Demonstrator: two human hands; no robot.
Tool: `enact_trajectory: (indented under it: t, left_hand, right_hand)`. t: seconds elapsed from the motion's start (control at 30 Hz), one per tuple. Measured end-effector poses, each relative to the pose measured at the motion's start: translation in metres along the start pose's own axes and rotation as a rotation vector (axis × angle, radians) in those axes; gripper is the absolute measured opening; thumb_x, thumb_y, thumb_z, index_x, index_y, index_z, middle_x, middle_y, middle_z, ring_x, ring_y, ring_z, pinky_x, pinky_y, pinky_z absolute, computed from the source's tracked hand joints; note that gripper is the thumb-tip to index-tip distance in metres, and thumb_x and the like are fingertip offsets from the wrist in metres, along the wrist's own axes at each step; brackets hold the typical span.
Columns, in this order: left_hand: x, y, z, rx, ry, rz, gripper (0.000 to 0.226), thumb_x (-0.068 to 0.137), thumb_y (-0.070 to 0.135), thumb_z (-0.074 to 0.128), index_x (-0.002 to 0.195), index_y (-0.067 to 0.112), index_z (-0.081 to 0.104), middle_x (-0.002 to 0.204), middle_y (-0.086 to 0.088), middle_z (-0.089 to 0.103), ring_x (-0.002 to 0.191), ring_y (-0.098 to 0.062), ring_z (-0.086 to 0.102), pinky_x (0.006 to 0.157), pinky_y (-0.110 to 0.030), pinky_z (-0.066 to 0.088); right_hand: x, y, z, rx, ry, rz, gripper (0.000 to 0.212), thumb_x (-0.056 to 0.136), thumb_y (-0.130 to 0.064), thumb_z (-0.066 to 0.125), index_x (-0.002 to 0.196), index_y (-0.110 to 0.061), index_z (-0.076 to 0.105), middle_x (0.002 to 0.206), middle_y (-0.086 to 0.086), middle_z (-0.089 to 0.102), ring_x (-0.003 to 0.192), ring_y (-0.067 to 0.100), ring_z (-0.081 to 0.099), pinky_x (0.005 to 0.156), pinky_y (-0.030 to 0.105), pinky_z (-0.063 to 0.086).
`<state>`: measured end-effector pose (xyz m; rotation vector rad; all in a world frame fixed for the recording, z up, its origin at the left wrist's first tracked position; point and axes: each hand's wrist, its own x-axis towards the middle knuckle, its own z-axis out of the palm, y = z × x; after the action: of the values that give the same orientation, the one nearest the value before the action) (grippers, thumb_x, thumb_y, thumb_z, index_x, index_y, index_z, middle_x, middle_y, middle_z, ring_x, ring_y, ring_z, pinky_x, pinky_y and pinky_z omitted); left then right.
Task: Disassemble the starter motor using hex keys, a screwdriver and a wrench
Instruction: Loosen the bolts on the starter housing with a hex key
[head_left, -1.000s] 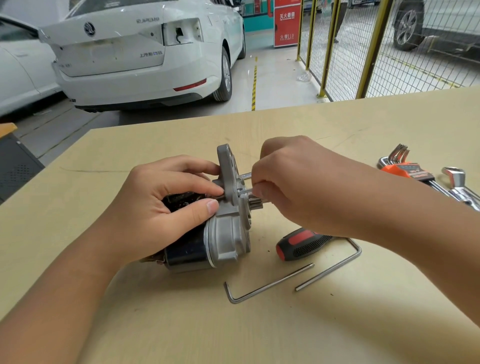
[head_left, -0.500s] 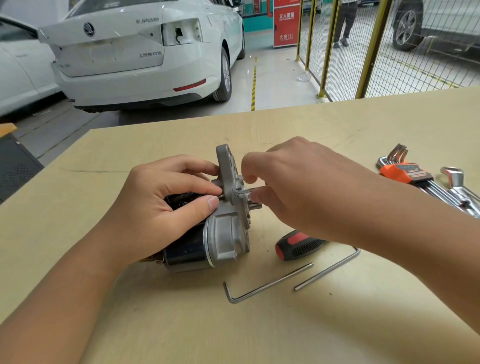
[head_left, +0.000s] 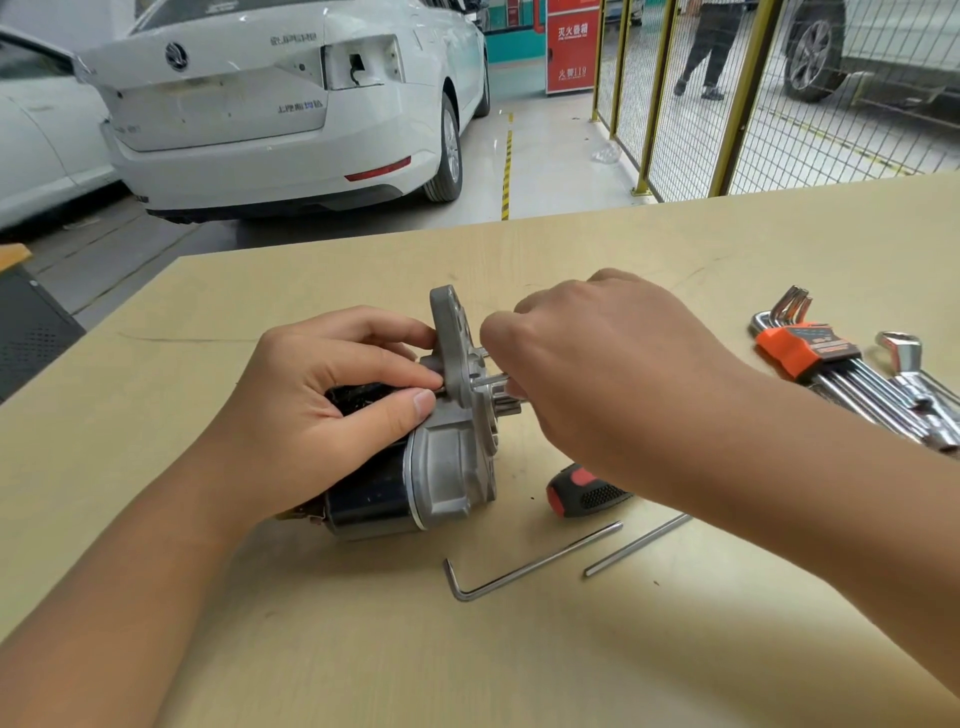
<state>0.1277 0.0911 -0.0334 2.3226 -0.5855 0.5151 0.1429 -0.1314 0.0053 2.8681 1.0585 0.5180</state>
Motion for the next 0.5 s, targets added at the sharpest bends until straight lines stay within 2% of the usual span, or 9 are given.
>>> enact_trajectory:
  t: [0.07, 0.13, 0.23, 0.3, 0.37, 0.43, 0.5]
  left_hand:
    - [0.0003, 0.0, 0.0, 0.003, 0.0, 0.003, 0.018, 0.083, 0.017, 0.076, 0.1, 0.017, 0.083, 0.117, 0.005, 0.074, 0.104, -0.013, 0.072, 0.093, -0.026, 0.057]
    - [0.0001, 0.0, 0.0002, 0.003, -0.001, -0.001, 0.017, 0.084, 0.017, 0.076, 0.099, 0.017, 0.083, 0.117, 0.006, 0.074, 0.105, -0.014, 0.072, 0.093, -0.027, 0.057]
    - [-0.0002, 0.0, -0.0005, -0.006, 0.001, -0.01, 0.017, 0.083, 0.017, 0.076, 0.099, 0.017, 0.083, 0.117, 0.005, 0.074, 0.106, -0.013, 0.072, 0.094, -0.026, 0.056]
    - [-0.0003, -0.0002, -0.0006, 0.0, -0.004, -0.006, 0.017, 0.083, 0.017, 0.076, 0.099, 0.017, 0.083, 0.117, 0.005, 0.074, 0.106, -0.013, 0.072, 0.094, -0.025, 0.056]
    - [-0.0003, -0.0004, -0.0006, 0.003, -0.004, -0.005, 0.017, 0.083, 0.016, 0.076, 0.099, 0.016, 0.083, 0.118, 0.004, 0.074, 0.106, -0.013, 0.072, 0.093, -0.026, 0.056]
    - [-0.0004, -0.0002, -0.0003, 0.004, -0.004, -0.001, 0.018, 0.083, 0.016, 0.076, 0.099, 0.016, 0.083, 0.117, 0.003, 0.074, 0.105, -0.013, 0.072, 0.093, -0.026, 0.056]
    - [-0.0006, 0.0, -0.0003, 0.005, -0.003, 0.004, 0.018, 0.083, 0.016, 0.076, 0.099, 0.017, 0.083, 0.117, 0.003, 0.074, 0.105, -0.013, 0.072, 0.094, -0.025, 0.056]
  right_hand:
    - [0.0002, 0.0014, 0.0017, 0.038, -0.031, 0.016, 0.044, 0.095, -0.009, 0.06, 0.071, -0.02, 0.026, 0.07, 0.0, 0.044, 0.051, 0.019, 0.043, 0.046, 0.03, 0.029]
    - [0.0018, 0.0045, 0.0033, 0.086, -0.042, 0.017, 0.044, 0.096, -0.01, 0.062, 0.074, -0.022, 0.026, 0.073, 0.001, 0.044, 0.055, 0.022, 0.049, 0.045, 0.031, 0.035]
    - [0.0034, 0.0088, 0.0019, 0.209, -0.052, -0.003, 0.029, 0.099, -0.009, 0.059, 0.076, -0.021, 0.044, 0.079, 0.003, 0.049, 0.069, 0.026, 0.058, 0.06, 0.041, 0.054]
    - [0.0036, 0.0097, 0.0016, 0.235, -0.067, -0.024, 0.022, 0.099, -0.008, 0.056, 0.079, -0.016, 0.055, 0.085, 0.003, 0.051, 0.074, 0.026, 0.059, 0.068, 0.042, 0.056]
    - [0.004, 0.0085, 0.0026, 0.199, -0.081, -0.037, 0.02, 0.098, -0.005, 0.056, 0.082, -0.015, 0.06, 0.086, 0.002, 0.049, 0.072, 0.023, 0.057, 0.065, 0.037, 0.054]
    - [0.0034, 0.0056, 0.0024, 0.134, -0.082, -0.046, 0.02, 0.098, -0.006, 0.056, 0.081, -0.017, 0.058, 0.081, 0.0, 0.047, 0.065, 0.019, 0.051, 0.057, 0.033, 0.045]
    - [0.0023, 0.0025, 0.001, 0.049, -0.041, -0.053, 0.02, 0.097, -0.01, 0.058, 0.08, -0.02, 0.054, 0.076, -0.003, 0.049, 0.065, 0.019, 0.049, 0.061, 0.033, 0.037]
